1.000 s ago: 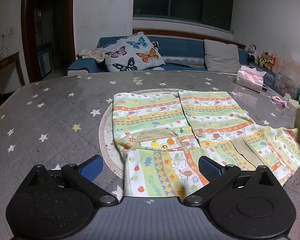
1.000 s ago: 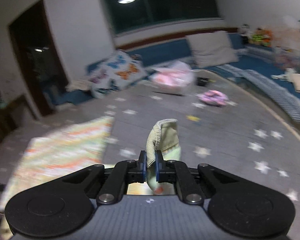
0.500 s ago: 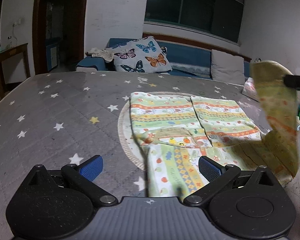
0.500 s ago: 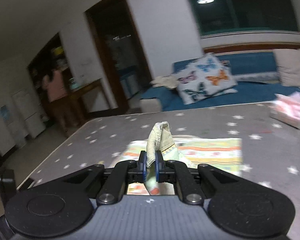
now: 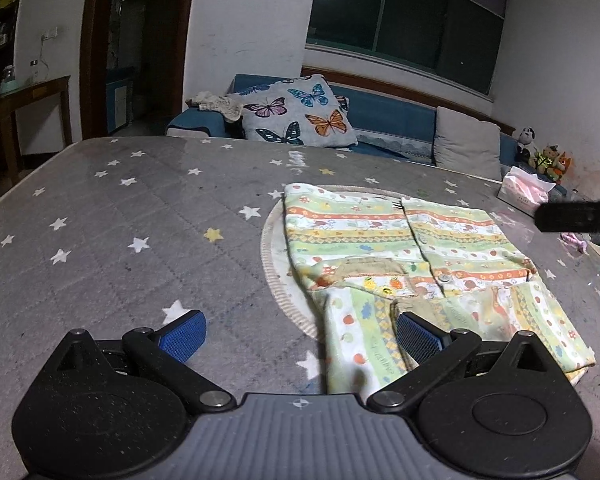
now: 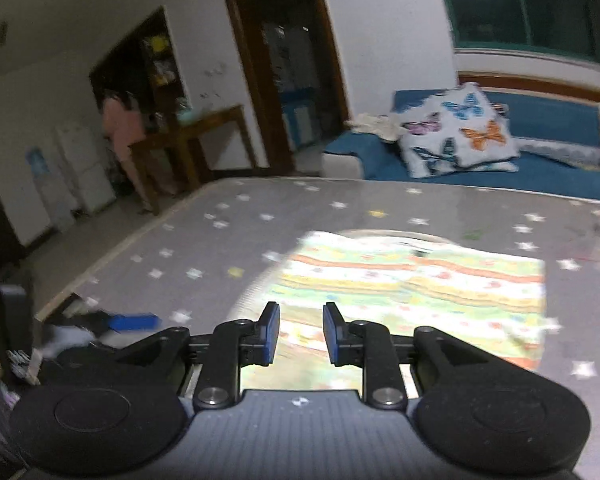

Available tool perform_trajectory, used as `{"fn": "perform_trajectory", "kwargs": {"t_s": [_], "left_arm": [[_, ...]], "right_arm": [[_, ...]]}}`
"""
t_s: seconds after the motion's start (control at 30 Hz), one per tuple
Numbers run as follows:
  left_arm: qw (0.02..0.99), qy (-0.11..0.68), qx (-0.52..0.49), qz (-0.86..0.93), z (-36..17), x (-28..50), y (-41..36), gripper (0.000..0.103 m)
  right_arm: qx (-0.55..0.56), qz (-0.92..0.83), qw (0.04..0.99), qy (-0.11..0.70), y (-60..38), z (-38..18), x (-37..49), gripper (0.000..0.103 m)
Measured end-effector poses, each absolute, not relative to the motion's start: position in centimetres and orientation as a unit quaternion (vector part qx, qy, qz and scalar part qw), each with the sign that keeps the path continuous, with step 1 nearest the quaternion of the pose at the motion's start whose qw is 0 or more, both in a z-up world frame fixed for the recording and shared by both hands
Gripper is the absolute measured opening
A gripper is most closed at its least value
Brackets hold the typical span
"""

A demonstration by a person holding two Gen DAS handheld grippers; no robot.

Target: Fold clothes

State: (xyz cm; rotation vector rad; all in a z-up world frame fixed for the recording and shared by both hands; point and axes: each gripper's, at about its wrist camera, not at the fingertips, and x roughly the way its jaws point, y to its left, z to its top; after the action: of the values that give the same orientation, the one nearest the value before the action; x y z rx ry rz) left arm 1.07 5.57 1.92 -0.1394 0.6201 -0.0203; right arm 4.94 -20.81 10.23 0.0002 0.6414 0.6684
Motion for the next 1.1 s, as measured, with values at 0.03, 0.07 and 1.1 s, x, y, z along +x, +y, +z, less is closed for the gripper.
{"fn": "perform_trajectory", "kwargs": {"t_s": [0.03, 0.07, 1.1], "left_arm": [[0.95, 0.304, -0.067, -0.014, 2.0, 1.2, 5.3, 0.103], [0.95, 0.304, -0.064, -0.018, 2.0, 1.3, 4.9, 0.103], [0.926, 0.362, -0.017, -0.104, -0.4, 6.1, -1.4, 0.018]], "right_arm": [[-0.01, 0.308, 0.897, 0.316, -21.7, 10.0, 5.0, 0.023], [-0.018, 0.296, 0.898, 0.325, -22.6, 9.5, 5.1, 0.023], [-0.034, 0.229, 0.896, 0.38, -27.9, 2.0, 6.5, 0.023]]}}
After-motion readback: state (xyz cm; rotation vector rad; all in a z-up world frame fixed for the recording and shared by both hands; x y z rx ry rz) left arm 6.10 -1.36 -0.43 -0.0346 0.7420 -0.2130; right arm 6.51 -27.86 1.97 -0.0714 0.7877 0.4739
